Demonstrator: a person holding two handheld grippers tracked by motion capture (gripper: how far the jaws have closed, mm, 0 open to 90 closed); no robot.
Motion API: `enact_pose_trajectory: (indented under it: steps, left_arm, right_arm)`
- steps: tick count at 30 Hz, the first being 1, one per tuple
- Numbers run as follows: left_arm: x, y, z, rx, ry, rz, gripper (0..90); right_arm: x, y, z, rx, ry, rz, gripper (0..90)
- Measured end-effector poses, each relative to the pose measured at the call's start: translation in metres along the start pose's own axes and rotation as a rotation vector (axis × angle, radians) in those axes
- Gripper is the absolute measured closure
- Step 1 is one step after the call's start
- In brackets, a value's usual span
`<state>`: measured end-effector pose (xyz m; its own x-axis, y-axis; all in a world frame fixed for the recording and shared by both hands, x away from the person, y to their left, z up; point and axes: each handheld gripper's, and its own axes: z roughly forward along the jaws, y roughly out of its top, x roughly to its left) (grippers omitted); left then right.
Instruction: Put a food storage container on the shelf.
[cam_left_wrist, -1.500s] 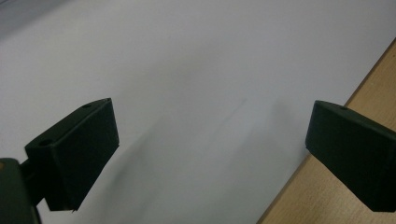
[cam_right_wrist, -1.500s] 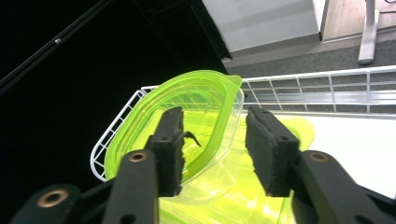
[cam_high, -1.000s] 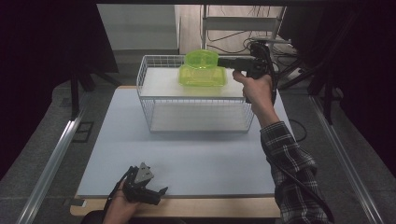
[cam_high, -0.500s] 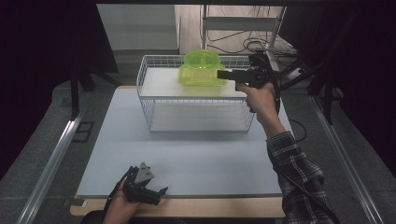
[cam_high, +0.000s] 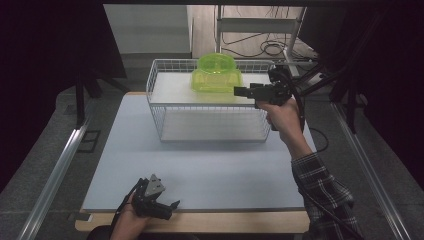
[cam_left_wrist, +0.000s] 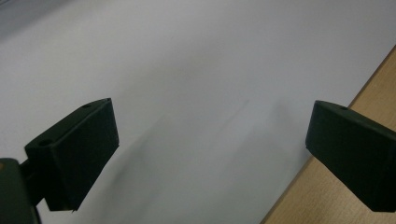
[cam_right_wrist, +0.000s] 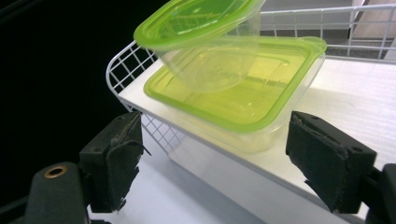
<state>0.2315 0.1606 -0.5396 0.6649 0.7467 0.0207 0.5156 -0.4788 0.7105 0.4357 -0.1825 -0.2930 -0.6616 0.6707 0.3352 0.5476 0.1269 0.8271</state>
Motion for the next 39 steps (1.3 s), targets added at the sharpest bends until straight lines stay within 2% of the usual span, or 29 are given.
enact_pose_trajectory:
  steps: [11, 24, 33, 39]
  left_arm:
    - [0.000, 0.000, 0.000, 0.000, -0.003, 0.004, 2.4]
    - [0.000, 0.000, 0.000, -0.001, -0.002, 0.001, 2.4]
    - [0.000, 0.000, -0.001, -0.010, -0.002, -0.001, 2.4]
    - [0.000, 0.000, -0.001, -0.013, -0.001, -0.003, 2.4]
  right_arm:
    - [0.003, -0.020, 0.000, 0.027, 0.004, -0.053, 14.9]
    - [0.002, -0.045, 0.003, 0.080, -0.015, -0.134, 10.1]
    - [0.002, -0.059, 0.007, 0.105, -0.006, -0.156, 7.8]
    - [-0.002, -0.068, 0.008, 0.125, -0.004, -0.150, 5.4]
